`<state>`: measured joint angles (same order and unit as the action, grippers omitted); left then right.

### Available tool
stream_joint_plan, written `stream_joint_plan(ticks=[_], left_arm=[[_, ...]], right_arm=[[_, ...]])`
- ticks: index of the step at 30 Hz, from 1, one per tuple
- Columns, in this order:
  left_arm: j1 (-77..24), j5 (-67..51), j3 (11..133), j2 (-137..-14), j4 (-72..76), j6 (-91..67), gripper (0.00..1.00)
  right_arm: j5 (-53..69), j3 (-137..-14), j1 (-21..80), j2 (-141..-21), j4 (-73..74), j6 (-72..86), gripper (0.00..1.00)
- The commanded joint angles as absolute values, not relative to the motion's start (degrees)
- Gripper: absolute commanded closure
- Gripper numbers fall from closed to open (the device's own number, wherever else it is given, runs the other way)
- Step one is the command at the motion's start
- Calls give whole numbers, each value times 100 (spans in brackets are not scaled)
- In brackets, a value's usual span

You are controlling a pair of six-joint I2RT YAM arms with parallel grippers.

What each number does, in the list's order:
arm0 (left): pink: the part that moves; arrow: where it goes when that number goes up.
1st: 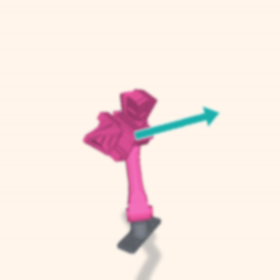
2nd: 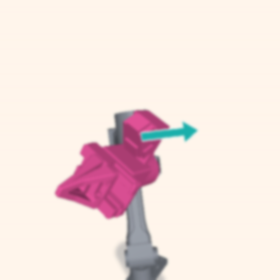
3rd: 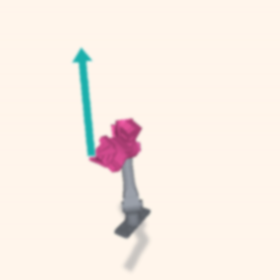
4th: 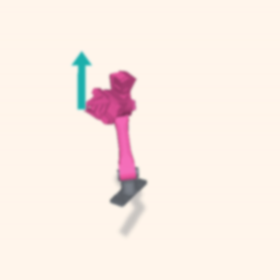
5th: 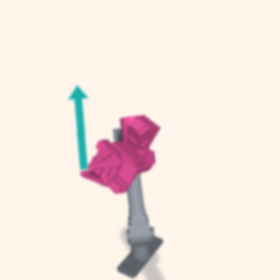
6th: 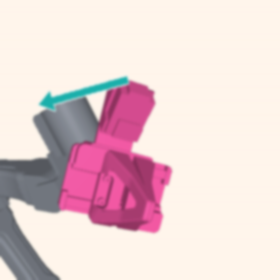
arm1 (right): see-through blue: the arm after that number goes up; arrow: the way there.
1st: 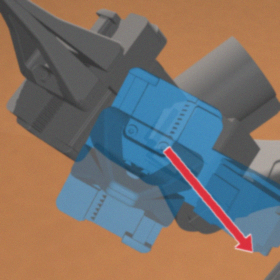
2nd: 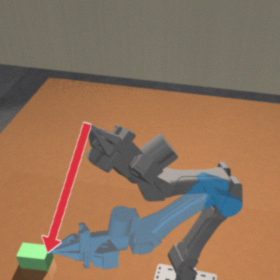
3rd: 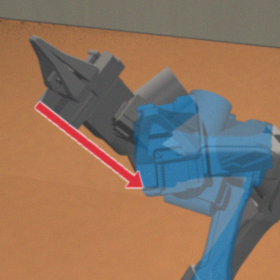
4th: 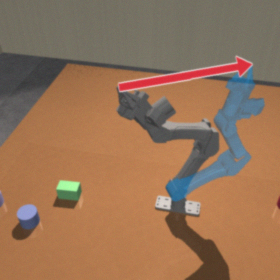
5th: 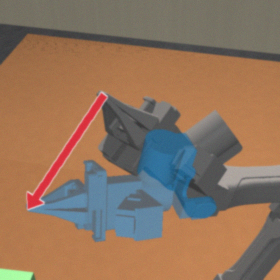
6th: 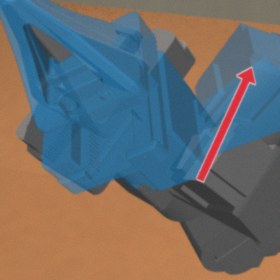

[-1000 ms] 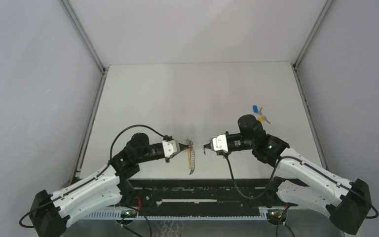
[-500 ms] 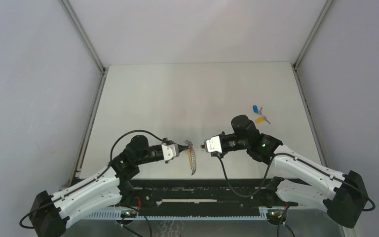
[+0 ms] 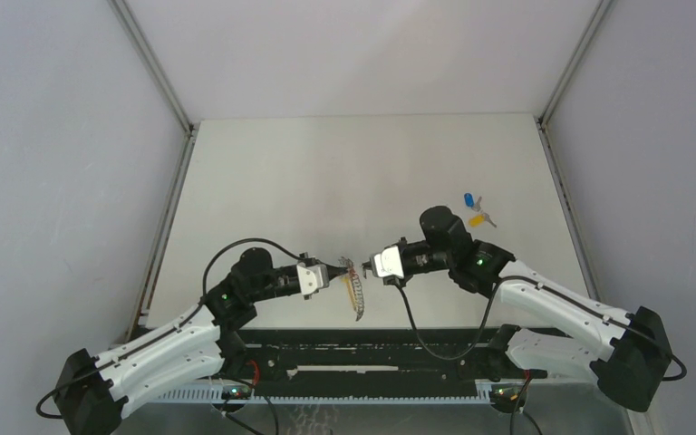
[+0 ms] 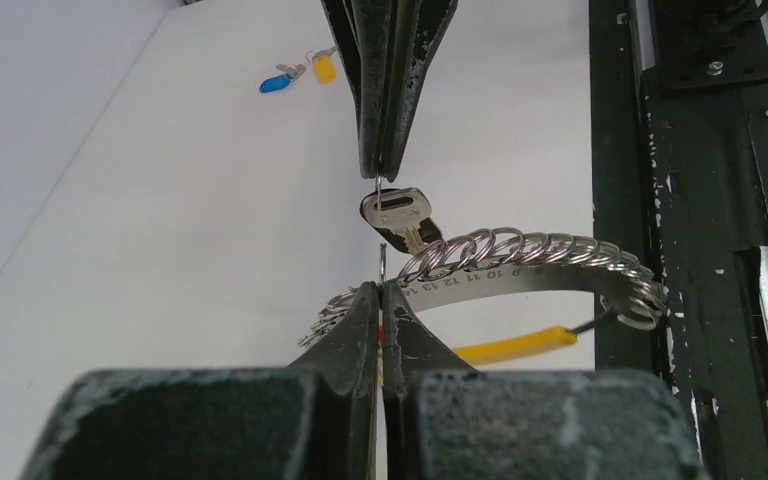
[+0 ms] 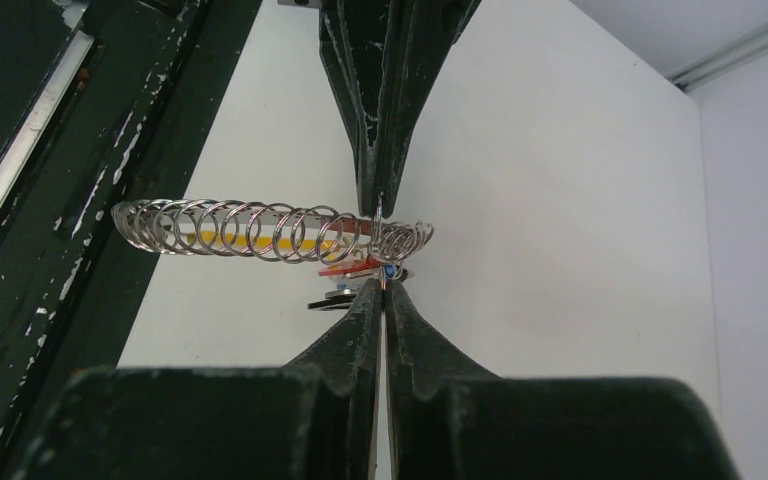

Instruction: Put the keys on the keyring

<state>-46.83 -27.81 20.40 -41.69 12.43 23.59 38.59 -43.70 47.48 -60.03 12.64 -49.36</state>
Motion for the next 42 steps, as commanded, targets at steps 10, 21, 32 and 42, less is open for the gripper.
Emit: stream_joint_plan(ticks=[10,21,32,42], left_arm=[[-4720,-2933,1954,-4125,1749,2431,100],[-4720,-2995,1982,-4172,1736,2417,100],[-4720,-2989,2039,-4246,1670,2413,100],[-4720,-2973,2065,-4302,1657,2409,100]], right_arm=[[3614,-4811,5062,-6260,1432,-5294,100],[3356,-4840,5188,-6233,1454,-5369,100],[3155,-4837,5265,-6191,1432,-5386,100],[3186,-4836,5280,-6187,1424,-5366,100]])
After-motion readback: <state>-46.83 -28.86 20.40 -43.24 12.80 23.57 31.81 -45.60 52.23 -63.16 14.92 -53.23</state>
